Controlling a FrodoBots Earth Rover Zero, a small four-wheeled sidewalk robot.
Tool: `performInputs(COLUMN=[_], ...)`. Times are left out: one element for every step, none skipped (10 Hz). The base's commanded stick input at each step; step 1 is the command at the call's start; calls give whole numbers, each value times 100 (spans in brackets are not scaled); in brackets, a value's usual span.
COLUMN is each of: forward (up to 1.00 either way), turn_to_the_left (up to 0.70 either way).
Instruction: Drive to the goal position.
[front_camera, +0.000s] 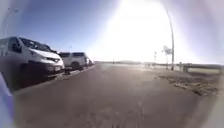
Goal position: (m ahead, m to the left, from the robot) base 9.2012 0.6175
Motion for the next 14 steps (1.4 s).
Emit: performInputs(forward=[70,70,70,70,70,70,70,70,70,70,70,70,70,70], turn_to_the_left=[0,0,0,0,0,0,0,0,0,0,0,0,0,0])
